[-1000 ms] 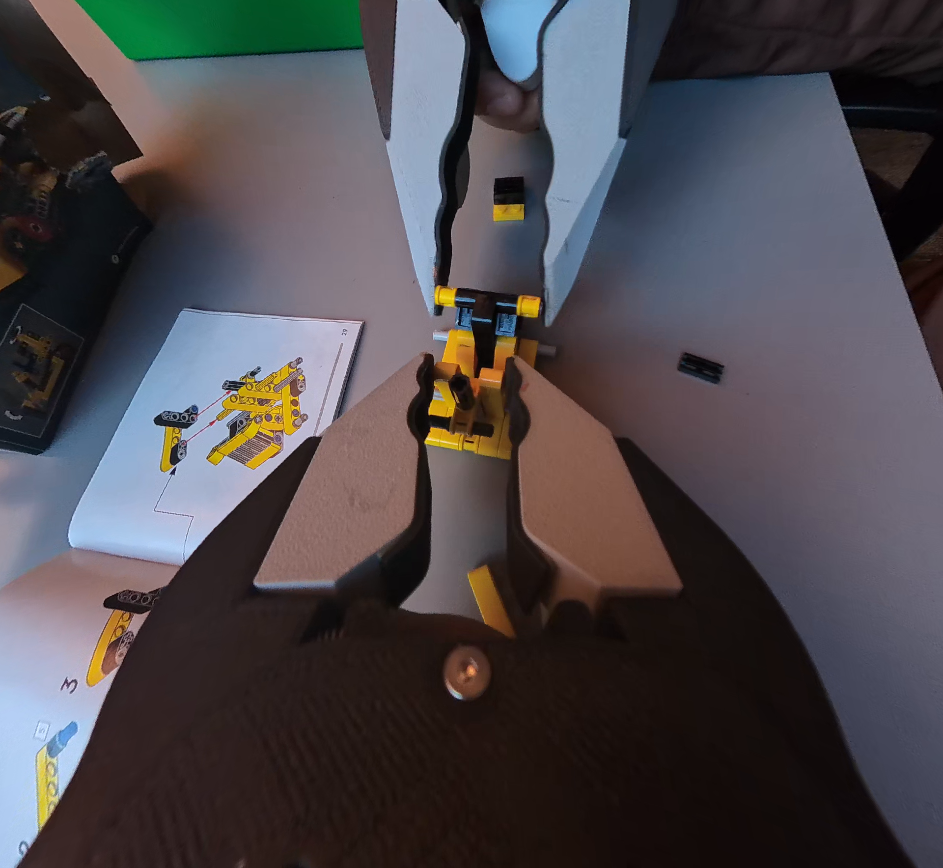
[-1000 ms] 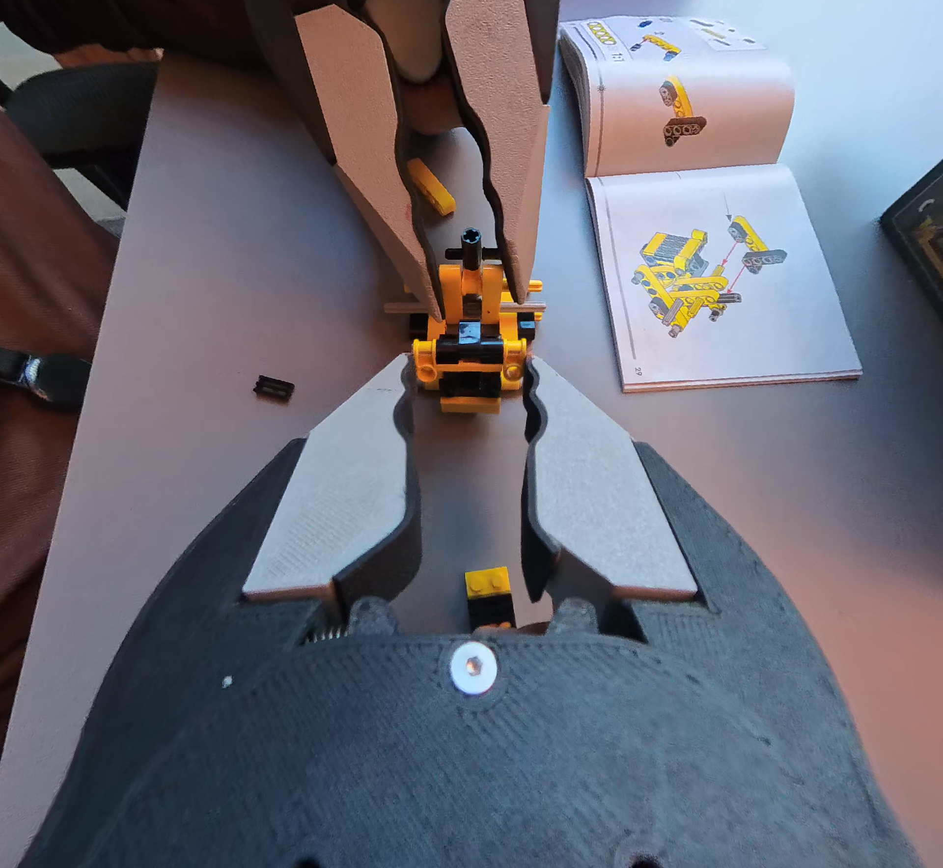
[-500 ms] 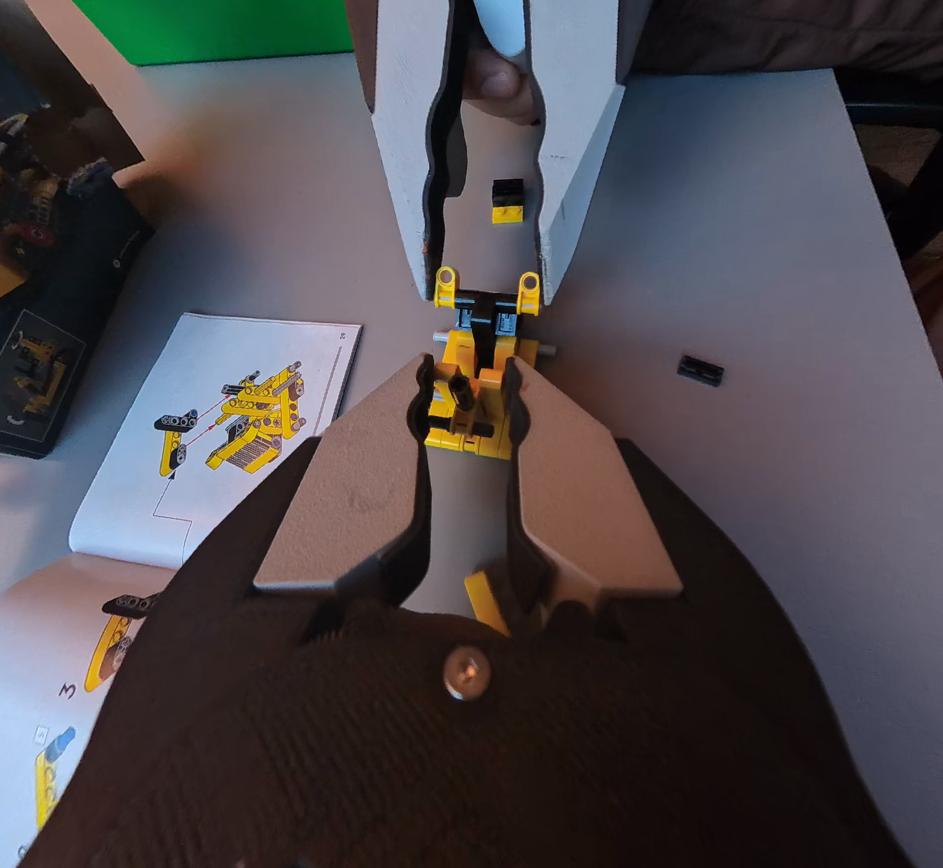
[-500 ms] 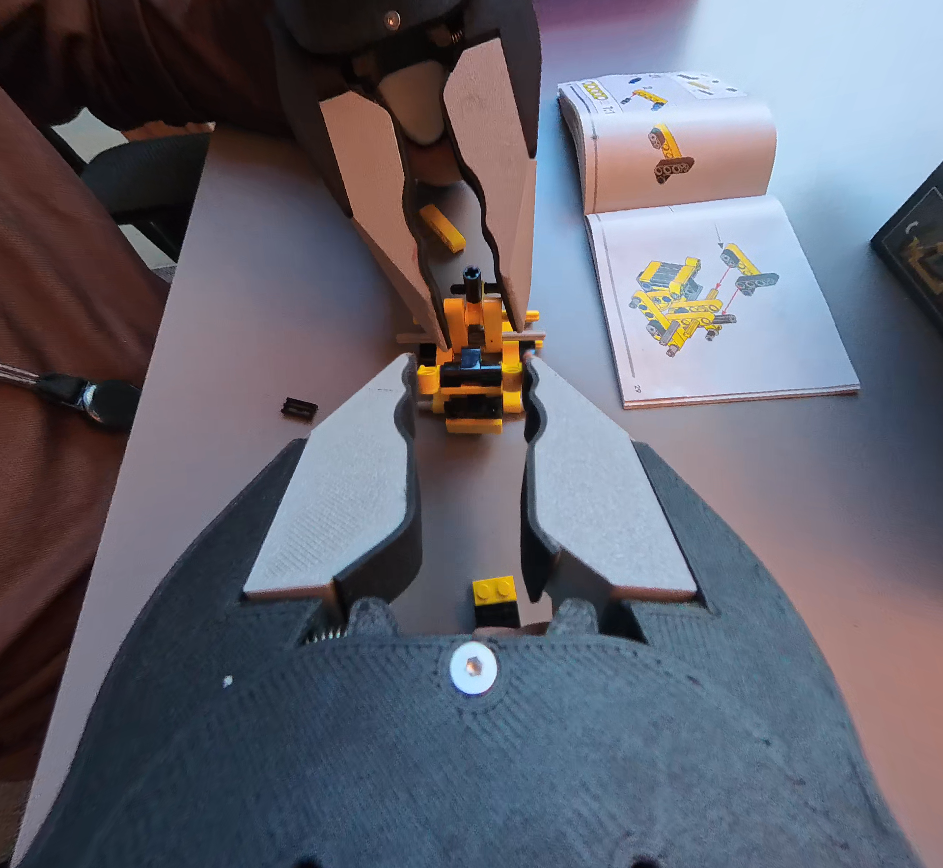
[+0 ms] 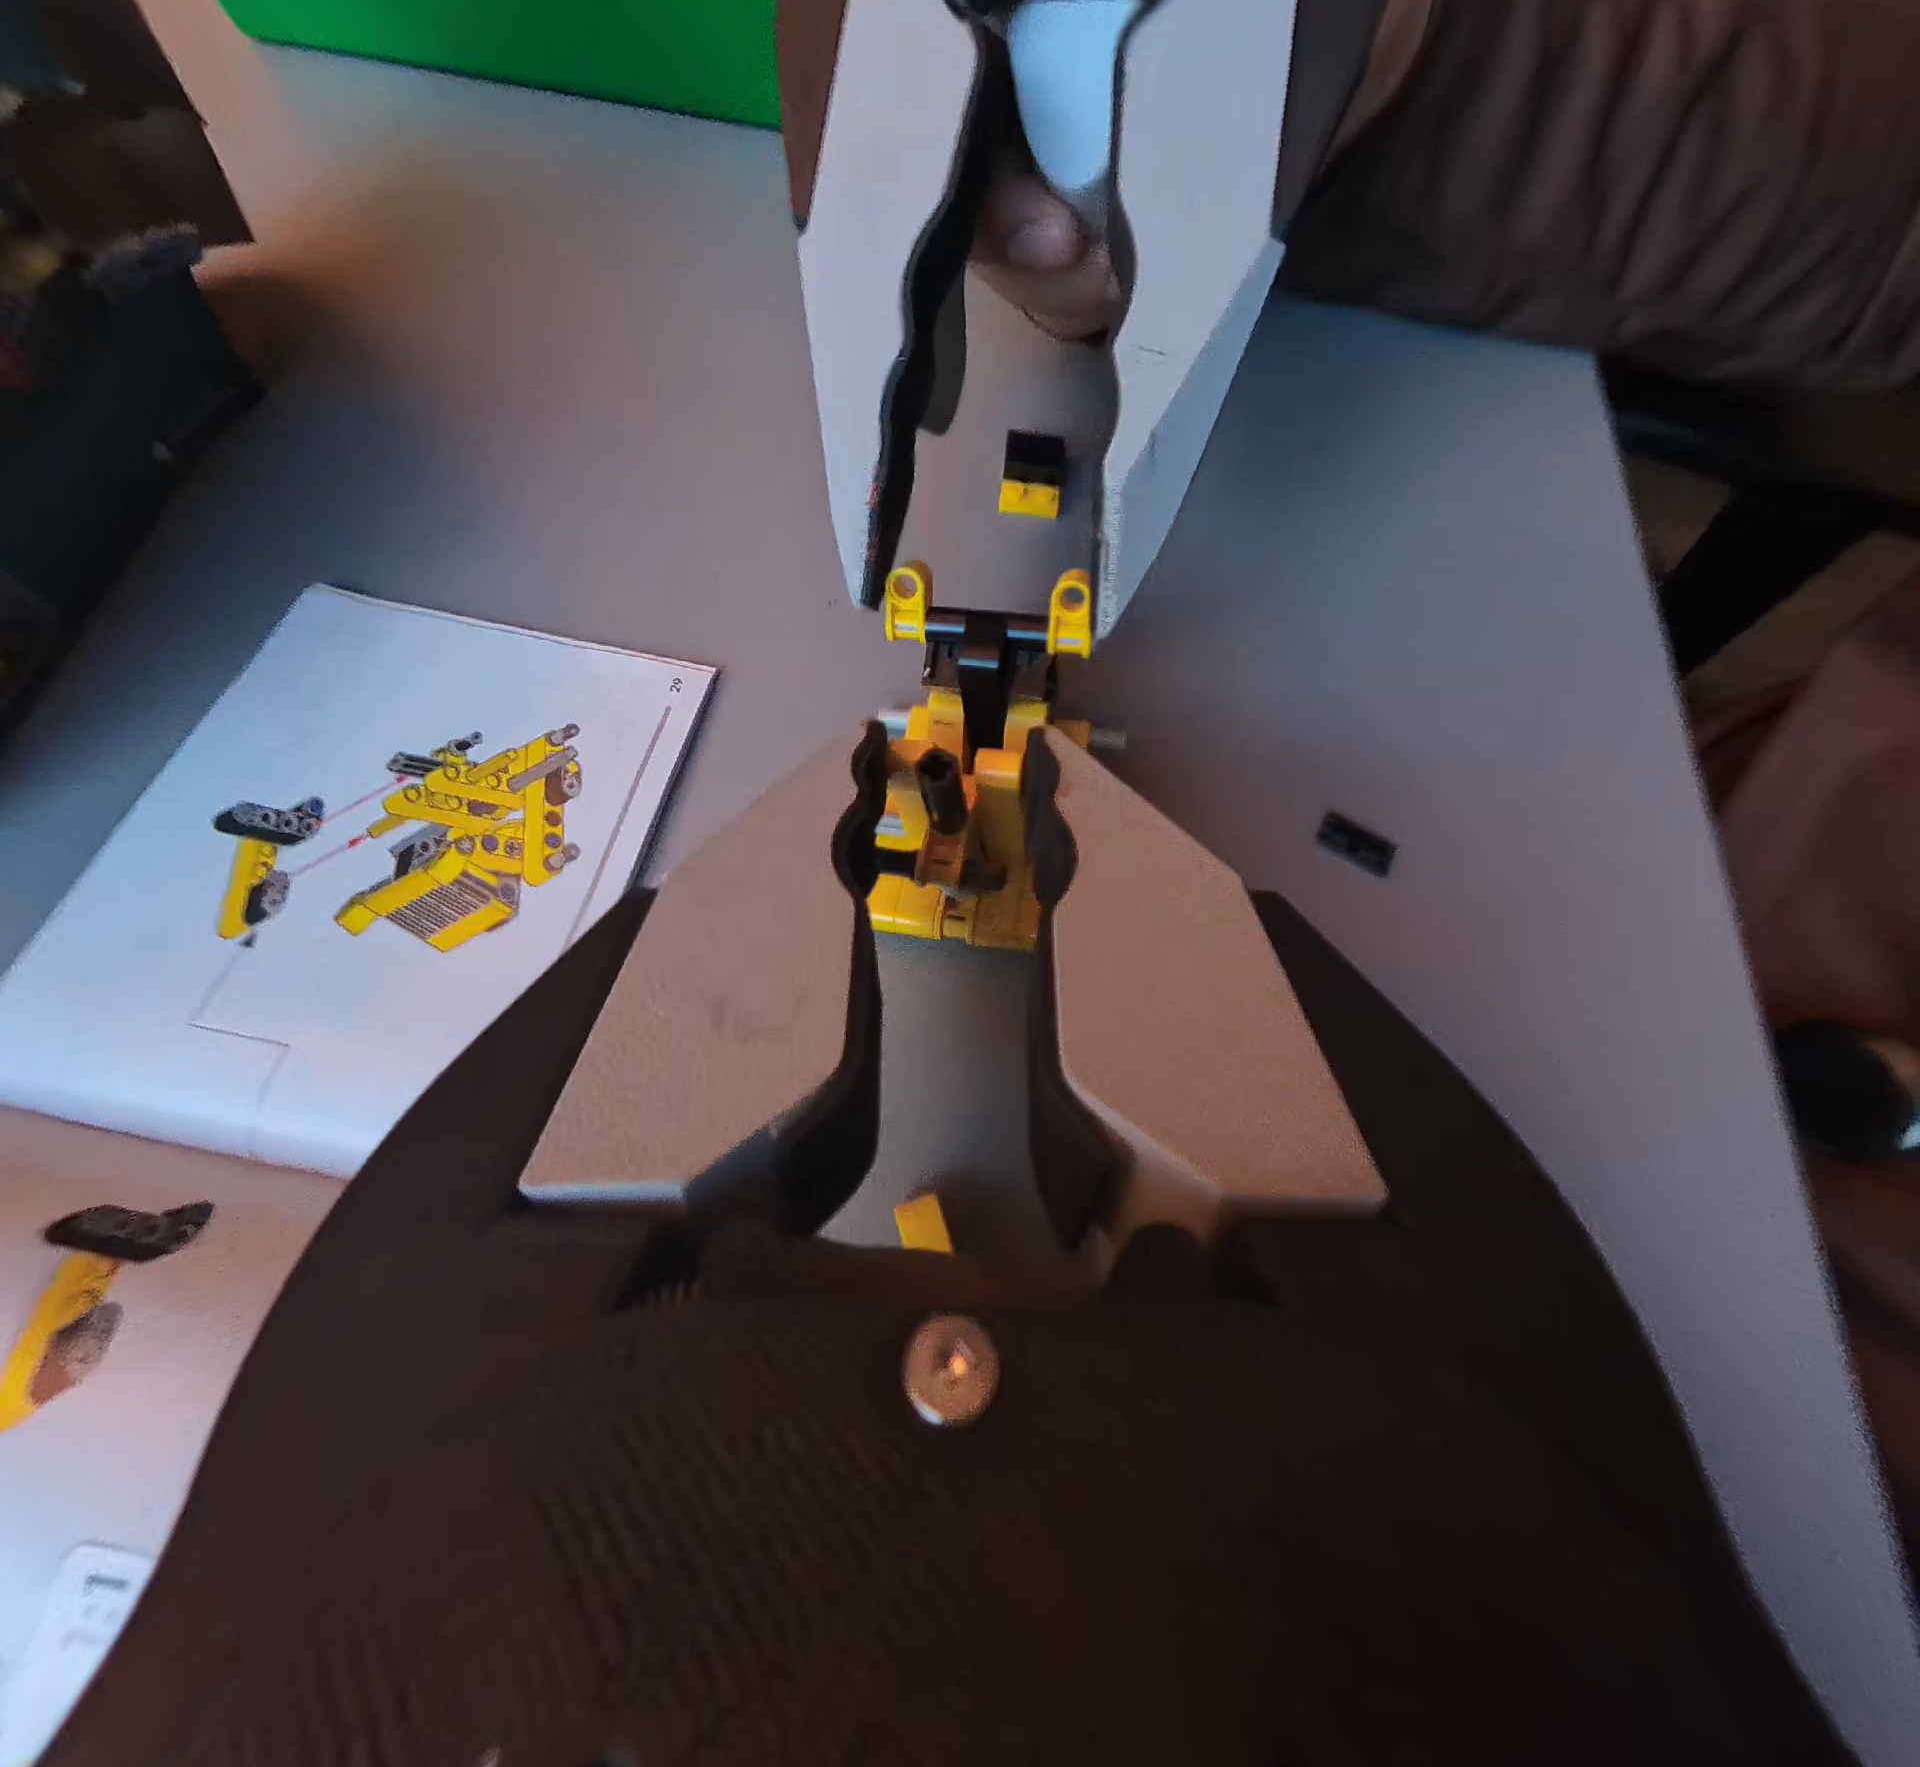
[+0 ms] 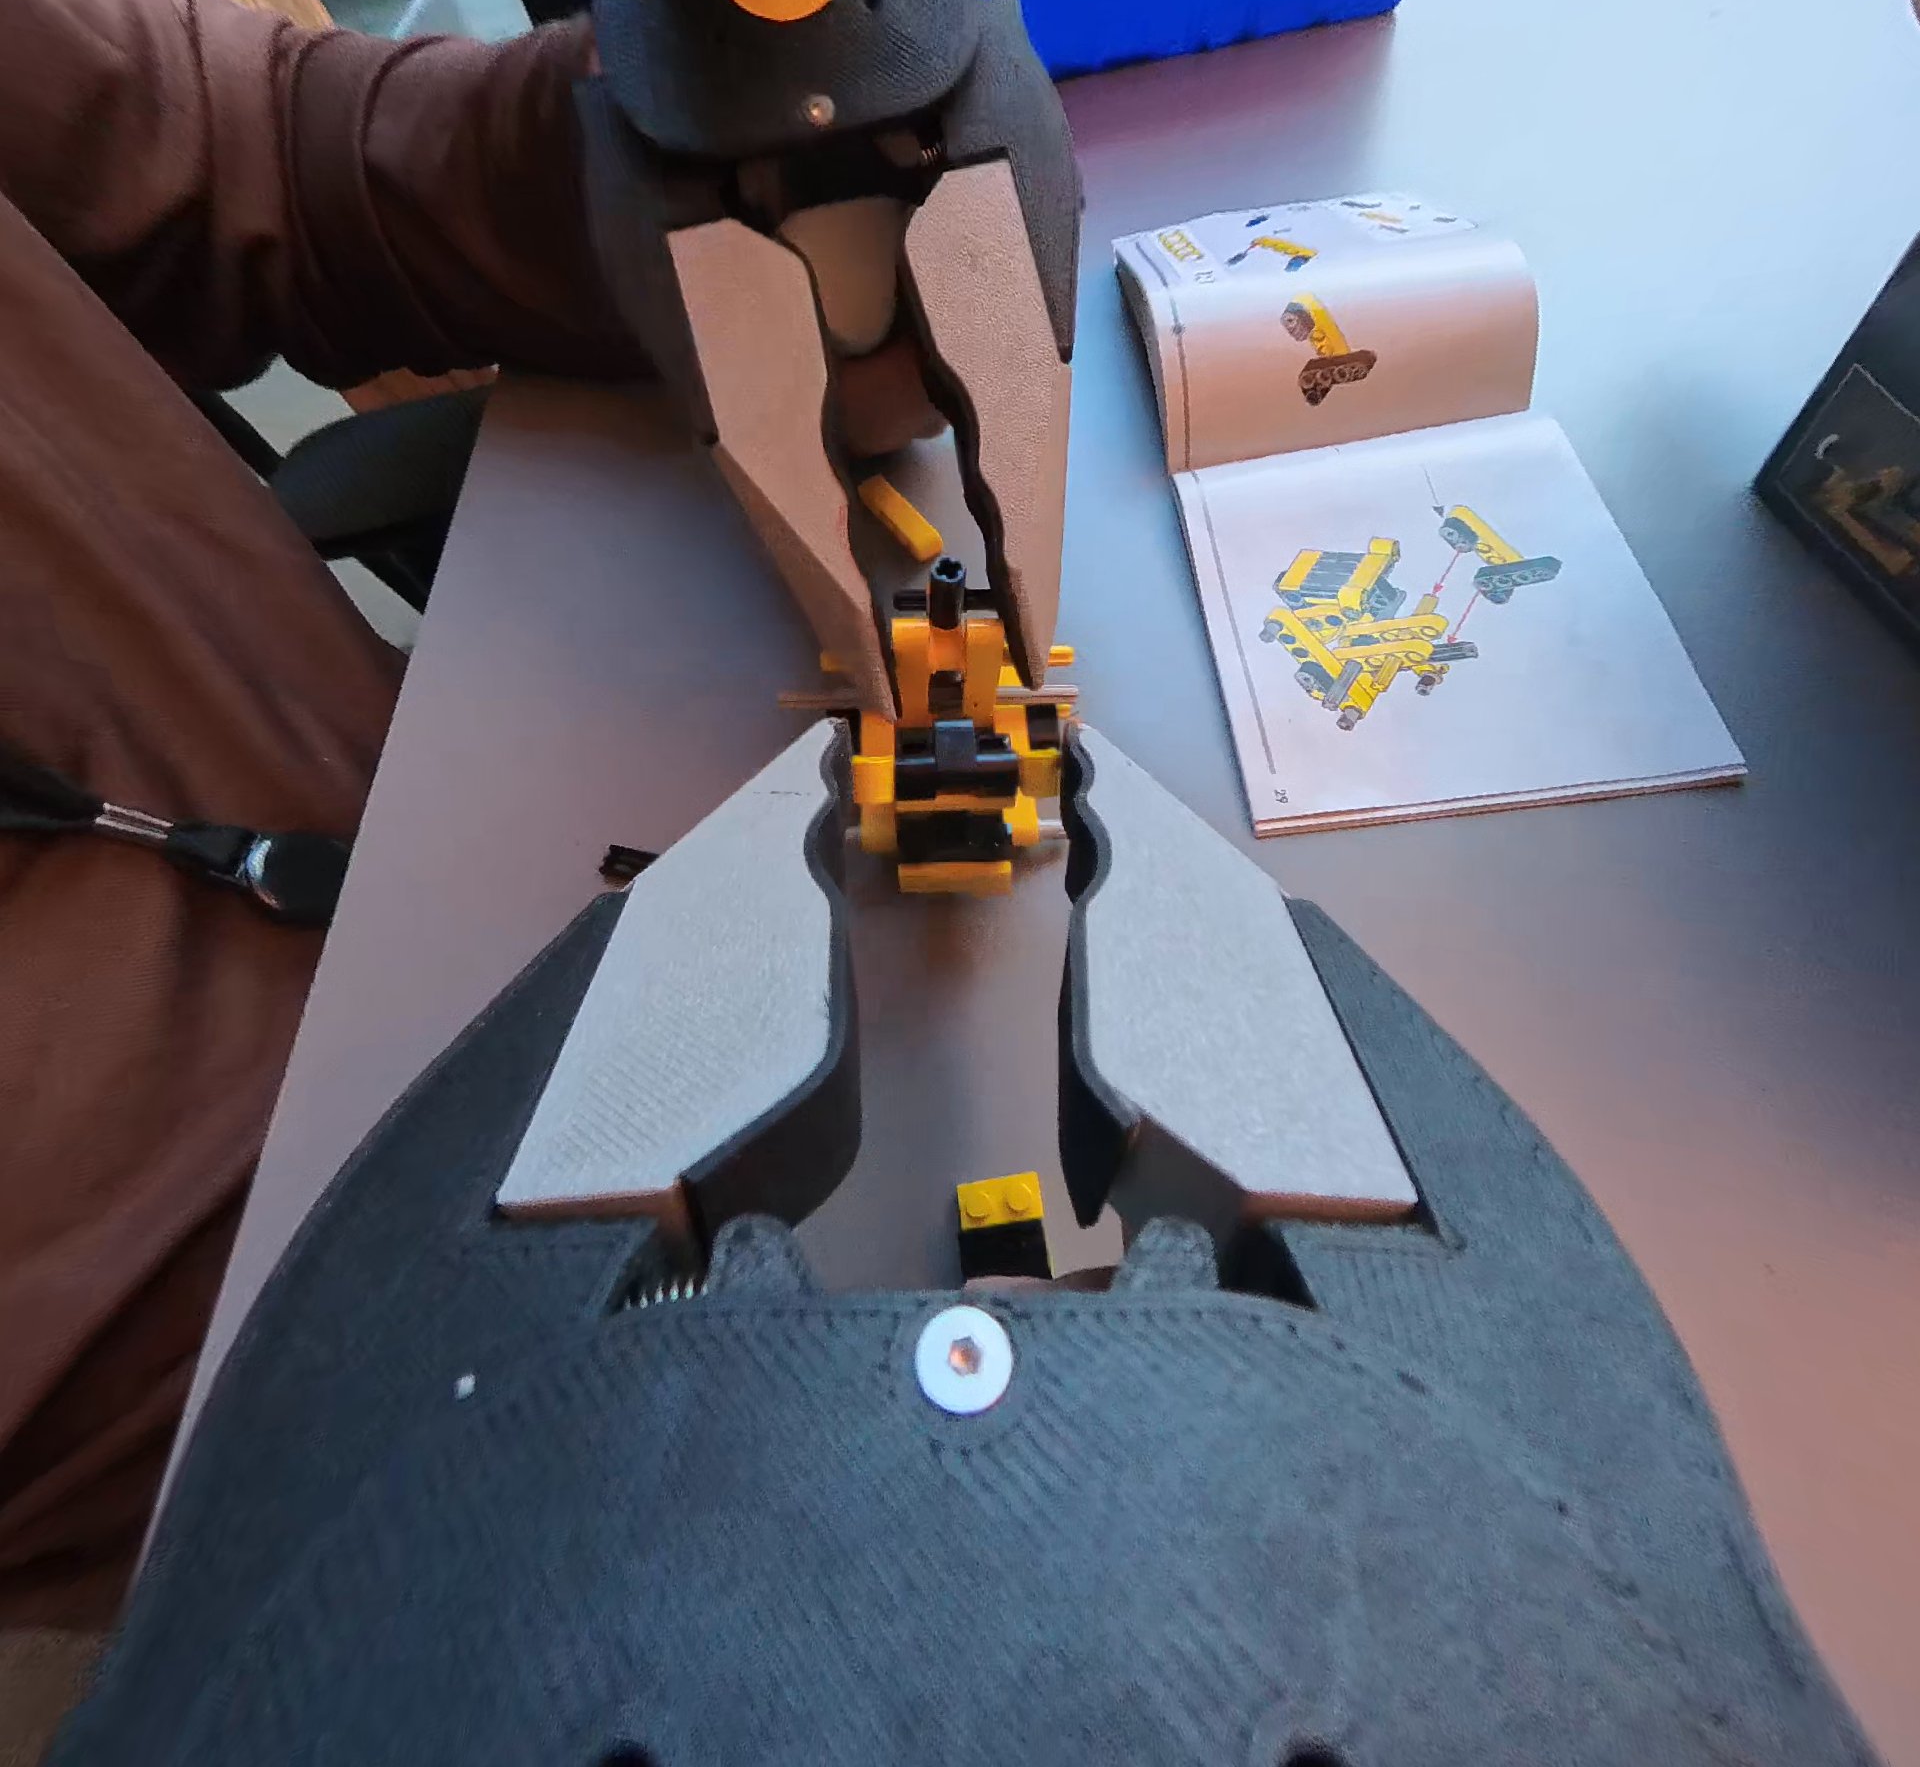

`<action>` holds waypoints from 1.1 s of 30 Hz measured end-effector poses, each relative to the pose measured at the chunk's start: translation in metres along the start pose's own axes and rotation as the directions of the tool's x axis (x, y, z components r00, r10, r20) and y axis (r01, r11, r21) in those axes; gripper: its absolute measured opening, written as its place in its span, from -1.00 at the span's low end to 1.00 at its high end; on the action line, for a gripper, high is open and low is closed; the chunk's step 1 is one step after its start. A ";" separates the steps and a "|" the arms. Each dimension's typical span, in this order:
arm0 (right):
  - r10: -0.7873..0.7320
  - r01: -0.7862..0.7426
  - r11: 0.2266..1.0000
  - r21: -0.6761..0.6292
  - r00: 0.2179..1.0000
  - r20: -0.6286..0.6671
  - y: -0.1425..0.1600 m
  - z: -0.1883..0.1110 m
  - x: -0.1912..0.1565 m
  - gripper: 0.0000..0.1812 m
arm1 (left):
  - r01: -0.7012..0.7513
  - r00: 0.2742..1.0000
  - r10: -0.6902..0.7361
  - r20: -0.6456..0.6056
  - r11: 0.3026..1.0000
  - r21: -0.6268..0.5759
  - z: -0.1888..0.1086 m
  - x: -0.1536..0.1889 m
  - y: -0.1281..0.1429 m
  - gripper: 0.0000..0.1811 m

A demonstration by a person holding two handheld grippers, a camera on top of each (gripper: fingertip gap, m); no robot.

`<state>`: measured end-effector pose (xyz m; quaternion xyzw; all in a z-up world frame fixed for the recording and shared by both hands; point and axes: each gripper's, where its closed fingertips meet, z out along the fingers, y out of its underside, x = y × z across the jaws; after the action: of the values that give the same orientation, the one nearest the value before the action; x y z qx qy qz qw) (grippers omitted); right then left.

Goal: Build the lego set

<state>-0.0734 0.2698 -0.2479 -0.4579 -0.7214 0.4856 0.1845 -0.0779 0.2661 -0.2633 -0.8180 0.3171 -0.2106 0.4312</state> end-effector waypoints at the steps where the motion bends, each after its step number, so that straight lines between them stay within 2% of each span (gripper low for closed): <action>1: 0.011 -0.011 1.000 0.018 1.000 0.004 -0.002 -0.003 0.001 -0.60 | 0.052 0.998 -0.051 -0.021 0.998 0.020 -0.002 -0.001 -0.003 -0.75; 6: 0.054 -0.054 0.994 0.091 0.999 0.008 -0.012 -0.014 0.007 -0.56 | 0.268 0.959 -0.256 -0.120 0.959 0.095 -0.011 -0.005 -0.015 -0.75; 11: 0.065 -0.068 0.981 0.181 0.998 0.022 -0.027 -0.024 0.007 -0.55 | 0.557 0.812 -0.473 -0.342 0.804 0.209 -0.030 -0.012 -0.040 -0.75; 13: 0.064 -0.066 0.978 0.199 0.998 0.017 -0.030 -0.027 0.008 -0.55 | 0.622 0.766 -0.523 -0.373 0.750 0.226 -0.033 -0.021 -0.042 -0.75; 16: 0.072 -0.067 0.980 0.187 0.997 -0.020 -0.027 -0.026 0.014 -0.57 | 0.680 0.718 -0.571 -0.399 0.698 0.225 -0.033 -0.027 -0.040 -0.75; 20: 0.081 -0.065 0.976 0.208 0.994 -0.072 -0.030 -0.024 0.022 -0.63 | 0.776 0.605 -0.608 -0.514 0.595 0.210 -0.036 -0.025 -0.049 -0.75; 25: 0.049 -0.035 0.958 0.286 0.998 -0.041 -0.046 -0.028 0.012 -0.71 | 0.800 0.565 -0.611 -0.555 0.570 0.188 -0.033 -0.018 -0.053 -0.75; 33: -0.055 0.076 0.969 0.234 0.994 -0.093 -0.040 -0.025 0.009 -0.72 | 0.827 0.523 -0.623 -0.581 0.536 0.170 -0.031 -0.017 -0.054 -0.75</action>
<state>-0.0801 0.2865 -0.2029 -0.4288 -0.6644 0.5418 0.2847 -0.0910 0.2833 -0.2026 -0.6839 -0.0288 -0.6228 0.3789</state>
